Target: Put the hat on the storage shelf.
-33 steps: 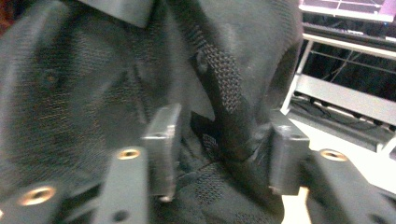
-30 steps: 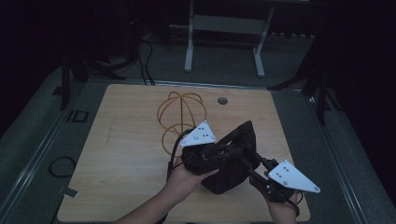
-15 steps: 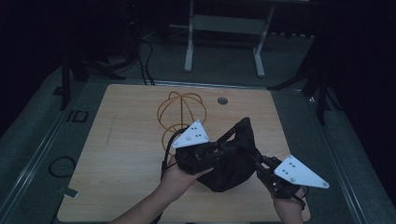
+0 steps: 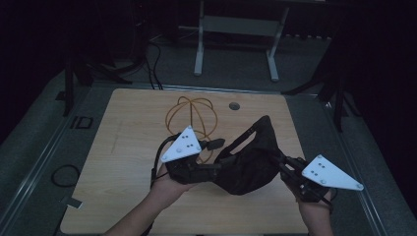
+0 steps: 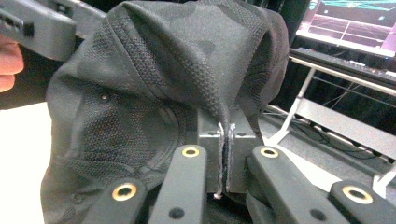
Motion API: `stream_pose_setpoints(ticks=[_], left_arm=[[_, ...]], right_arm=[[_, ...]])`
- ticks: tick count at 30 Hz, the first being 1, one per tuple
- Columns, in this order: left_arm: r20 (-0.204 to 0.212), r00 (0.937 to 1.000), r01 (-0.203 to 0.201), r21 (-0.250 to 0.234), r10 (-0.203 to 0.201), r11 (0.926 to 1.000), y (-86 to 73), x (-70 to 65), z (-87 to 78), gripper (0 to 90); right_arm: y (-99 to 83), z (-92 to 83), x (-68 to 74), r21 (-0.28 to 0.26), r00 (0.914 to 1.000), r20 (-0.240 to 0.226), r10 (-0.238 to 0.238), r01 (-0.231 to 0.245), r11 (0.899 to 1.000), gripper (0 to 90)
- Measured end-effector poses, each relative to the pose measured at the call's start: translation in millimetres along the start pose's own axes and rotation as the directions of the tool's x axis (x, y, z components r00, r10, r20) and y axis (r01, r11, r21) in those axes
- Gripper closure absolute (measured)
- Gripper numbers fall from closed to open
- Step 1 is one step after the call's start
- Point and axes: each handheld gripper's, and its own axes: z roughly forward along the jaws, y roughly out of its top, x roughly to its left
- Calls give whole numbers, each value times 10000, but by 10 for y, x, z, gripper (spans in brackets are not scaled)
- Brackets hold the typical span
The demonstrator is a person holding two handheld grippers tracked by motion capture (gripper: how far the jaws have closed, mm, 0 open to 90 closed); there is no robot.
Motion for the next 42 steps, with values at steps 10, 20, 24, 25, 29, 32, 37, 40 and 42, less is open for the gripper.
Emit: stream_pose_setpoints(ticks=[10,20,24,25,29,32,37,40,42], left_arm=[[-1370,9906,62,67,-52,10000,-264,216,-361,78],[-3700,9209,1157,-419,-1230,9924,-764,606,-931,25],[-4489,8857,1329,7,-1185,9911,-1062,677,-1042,19],[-4656,8771,1385,100,-1179,9903,-1150,689,-1065,18],[-5022,8484,1998,108,-1675,9798,-1502,754,-1157,12],[-5170,8316,2421,85,-2029,9702,-1729,804,-1221,12],[-5460,7995,2875,-184,-2505,9576,-1989,866,-1320,12],[-5663,7861,2917,-133,-2477,9564,-2048,891,-1351,12],[-5791,7791,2859,-126,-2401,9582,-2056,899,-1368,12]], right_arm=[[207,-71,-118,-143,9998,-107,-145,143,9998,874],[471,80,-185,-310,9982,-578,-132,114,9995,873],[593,207,-169,-254,9967,-754,-305,286,9993,873],[624,242,-165,-240,9961,-815,-349,331,9992,873],[747,399,-162,-129,9938,-1021,-447,436,9990,873],[842,527,-171,-33,9918,-1212,-399,398,9992,873],[1017,781,-190,243,9858,-1644,-345,391,9989,872],[1104,956,-192,487,9821,-1860,-309,406,9980,872],[1147,1067,-187,609,9809,-1915,-355,480,9970,871]])
